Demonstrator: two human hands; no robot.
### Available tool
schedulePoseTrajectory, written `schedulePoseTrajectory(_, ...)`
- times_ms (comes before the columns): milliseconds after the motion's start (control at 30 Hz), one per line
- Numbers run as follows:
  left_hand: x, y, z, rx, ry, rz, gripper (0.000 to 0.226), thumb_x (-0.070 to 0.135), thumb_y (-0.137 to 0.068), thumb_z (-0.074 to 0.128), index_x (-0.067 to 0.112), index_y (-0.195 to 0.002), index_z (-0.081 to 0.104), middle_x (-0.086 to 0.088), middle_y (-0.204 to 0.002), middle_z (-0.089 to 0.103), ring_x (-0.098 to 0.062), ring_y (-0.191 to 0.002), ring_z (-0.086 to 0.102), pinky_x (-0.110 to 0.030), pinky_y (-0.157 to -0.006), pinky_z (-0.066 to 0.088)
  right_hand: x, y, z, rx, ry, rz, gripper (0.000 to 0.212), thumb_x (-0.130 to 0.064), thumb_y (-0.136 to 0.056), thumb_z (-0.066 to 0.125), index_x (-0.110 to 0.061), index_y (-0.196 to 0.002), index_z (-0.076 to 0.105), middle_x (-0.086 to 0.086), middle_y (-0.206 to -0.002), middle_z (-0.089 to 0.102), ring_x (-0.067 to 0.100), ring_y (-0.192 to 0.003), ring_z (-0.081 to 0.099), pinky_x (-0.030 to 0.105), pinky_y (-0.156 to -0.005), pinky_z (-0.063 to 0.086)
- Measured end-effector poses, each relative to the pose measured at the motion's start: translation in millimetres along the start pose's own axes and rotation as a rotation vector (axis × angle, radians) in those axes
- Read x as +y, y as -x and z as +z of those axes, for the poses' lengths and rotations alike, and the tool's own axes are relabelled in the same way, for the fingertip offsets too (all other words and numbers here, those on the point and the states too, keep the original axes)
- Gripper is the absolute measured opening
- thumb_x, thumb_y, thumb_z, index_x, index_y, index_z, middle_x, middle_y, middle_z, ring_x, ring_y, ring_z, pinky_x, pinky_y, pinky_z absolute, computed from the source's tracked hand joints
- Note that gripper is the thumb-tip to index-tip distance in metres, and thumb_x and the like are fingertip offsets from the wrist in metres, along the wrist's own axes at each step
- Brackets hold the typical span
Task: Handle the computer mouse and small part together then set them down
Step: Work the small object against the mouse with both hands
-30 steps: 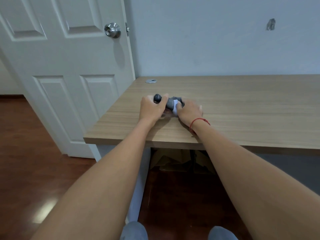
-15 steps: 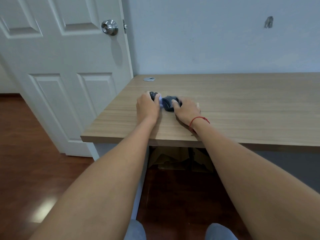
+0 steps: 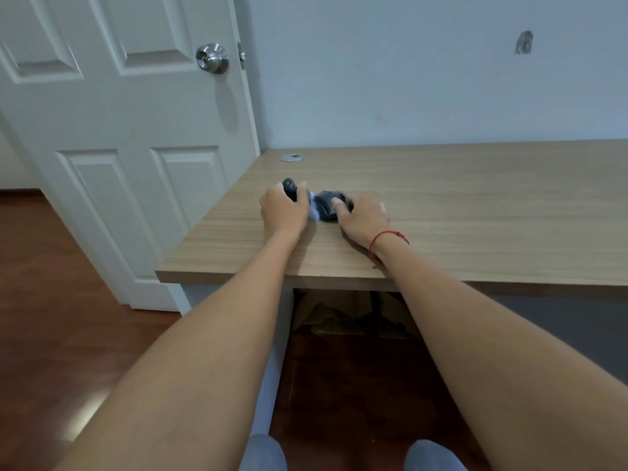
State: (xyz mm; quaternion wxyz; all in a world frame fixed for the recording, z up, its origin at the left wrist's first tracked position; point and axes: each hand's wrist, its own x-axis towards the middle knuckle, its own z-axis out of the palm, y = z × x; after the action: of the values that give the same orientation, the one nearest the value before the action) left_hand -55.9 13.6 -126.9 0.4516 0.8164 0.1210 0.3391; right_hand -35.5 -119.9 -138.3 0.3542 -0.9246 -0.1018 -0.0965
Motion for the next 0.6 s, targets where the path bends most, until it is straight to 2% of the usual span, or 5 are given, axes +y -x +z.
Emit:
schedulePoseTrajectory(133,3.2,3.5,-2.5,-0.113,0.250,-0.067,0.037,0.033,-0.085,0.065,-0.002,-0.073,0.059,-0.015,-0.071,0.067,-0.026,-0.063,0.069,-0.032,-0.048,0.057,-2.2,1.4,-3.9,0.003,-0.034,0.039,0.039,-0.034,-0.098,0.037,-0.017,-0.125,0.057,0.007,-0.118,0.067,0.027,-0.117,0.057,0.045,-0.118,0.022)
schedulePoseTrajectory(267,0.6,0.2,-1.9,0.042,-0.051,-0.031,0.033,0.031,-0.089,0.060,0.007,-0.069,0.050,-0.009,-0.070,0.057,-0.030,-0.076,0.060,-0.030,-0.063,0.039,-3.5,7.1,-5.1,0.000,-0.111,0.007,0.043,-0.038,-0.094,0.045,-0.020,-0.132,0.055,0.003,-0.128,0.065,0.023,-0.123,0.056,0.044,-0.116,0.029)
schedulePoseTrajectory(433,0.9,-0.3,0.8,0.069,-0.013,0.009,0.040,0.033,-0.090,0.058,0.013,-0.060,0.039,-0.006,-0.064,0.051,-0.030,-0.072,0.054,-0.033,-0.063,0.039,-9.9,13.0,-6.2,0.004,0.108,0.041,0.044,-0.070,-0.084,0.040,-0.029,-0.084,0.058,-0.003,-0.102,0.066,0.019,-0.103,0.057,0.054,-0.117,0.019)
schedulePoseTrajectory(533,9.0,4.1,-0.6,0.065,0.110,0.091,0.040,0.032,-0.090,0.059,0.015,-0.059,0.039,0.004,-0.057,0.043,-0.020,-0.061,0.045,-0.028,-0.061,0.040,-9.3,10.6,-4.9,-0.006,0.152,0.049,0.058,-0.073,-0.081,0.041,-0.022,-0.096,0.064,0.004,-0.102,0.069,0.027,-0.106,0.060,0.055,-0.114,0.023)
schedulePoseTrajectory(600,12.4,8.1,-0.3,0.035,0.132,0.168,0.035,0.033,-0.090,0.061,0.012,-0.065,0.047,0.005,-0.058,0.049,-0.014,-0.058,0.048,-0.018,-0.056,0.039,-8.9,10.2,-4.7,-0.006,0.116,0.027,0.049,-0.069,-0.082,0.045,-0.023,-0.089,0.060,0.003,-0.097,0.068,0.028,-0.103,0.062,0.053,-0.113,0.024)
